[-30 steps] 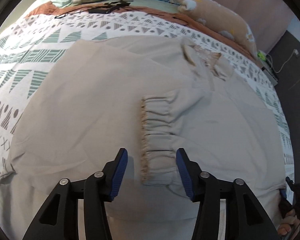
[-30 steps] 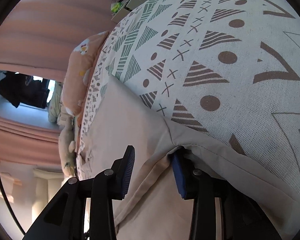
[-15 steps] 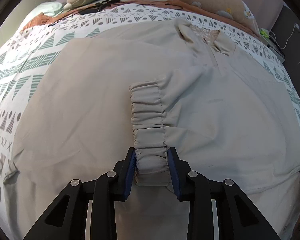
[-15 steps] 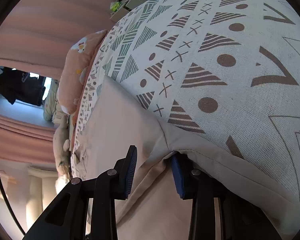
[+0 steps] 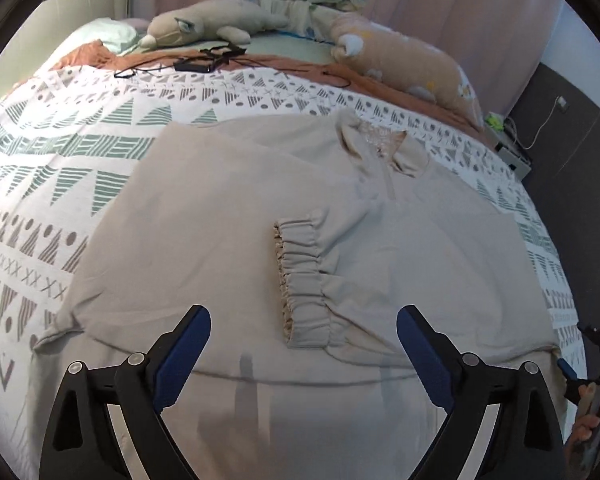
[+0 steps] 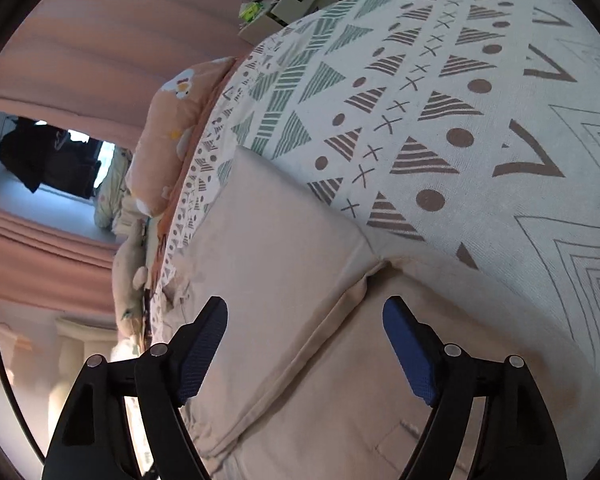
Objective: Fold large clothes
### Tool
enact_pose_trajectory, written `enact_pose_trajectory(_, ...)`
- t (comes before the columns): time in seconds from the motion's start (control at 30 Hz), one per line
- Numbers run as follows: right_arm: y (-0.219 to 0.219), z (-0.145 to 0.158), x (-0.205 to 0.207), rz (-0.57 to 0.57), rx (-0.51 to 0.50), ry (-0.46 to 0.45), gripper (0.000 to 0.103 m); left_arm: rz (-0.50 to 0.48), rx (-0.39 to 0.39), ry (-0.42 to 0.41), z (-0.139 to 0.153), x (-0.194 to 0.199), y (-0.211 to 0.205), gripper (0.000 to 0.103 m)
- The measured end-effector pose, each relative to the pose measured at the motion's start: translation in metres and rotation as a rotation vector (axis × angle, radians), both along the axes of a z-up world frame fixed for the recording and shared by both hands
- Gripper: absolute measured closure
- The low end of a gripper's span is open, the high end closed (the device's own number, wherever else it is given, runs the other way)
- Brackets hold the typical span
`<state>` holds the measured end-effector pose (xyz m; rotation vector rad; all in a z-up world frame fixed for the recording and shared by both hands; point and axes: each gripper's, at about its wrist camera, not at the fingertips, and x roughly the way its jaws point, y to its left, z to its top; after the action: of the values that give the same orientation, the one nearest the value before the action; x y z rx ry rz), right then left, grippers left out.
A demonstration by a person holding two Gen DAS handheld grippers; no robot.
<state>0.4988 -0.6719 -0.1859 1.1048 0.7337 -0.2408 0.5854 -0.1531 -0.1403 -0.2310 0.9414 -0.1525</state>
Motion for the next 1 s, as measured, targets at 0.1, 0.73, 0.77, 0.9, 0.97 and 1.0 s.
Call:
enact_pose_trajectory(0.1,0.012,0.009,-0.011,0.017,-0.021,0.003,0.020,0.017,-0.031,-0.034,0.007,-0.021,0.012,0.008)
enact_pose_trajectory(0.73,0.089,0.049,-0.114,0.120,-0.145,-0.049,0.020,0.048,-0.048,-0.125,0.024,-0.180,0.071,0.008)
enact_pose_trajectory(0.77,0.093,0.051,-0.122,0.124,-0.156,-0.034,0.020,0.045,-0.048,-0.124,0.024,-0.188,0.074,0.008)
enact_pose_trajectory(0.9,0.105,0.054,-0.151,0.130,-0.180,-0.015,0.020,0.035,-0.059,-0.144,0.029,-0.226,0.084,0.008)
enact_pose_trajectory(0.97,0.112,0.057,-0.170,0.129,-0.210,-0.016,0.020,0.028,-0.111,-0.148,0.032,-0.246,0.089,0.008)
enact_pose_trajectory(1.0,0.115,0.057,-0.178,0.130,-0.222,-0.018,0.020,0.032,-0.113,-0.155,0.033,-0.258,0.090,0.008)
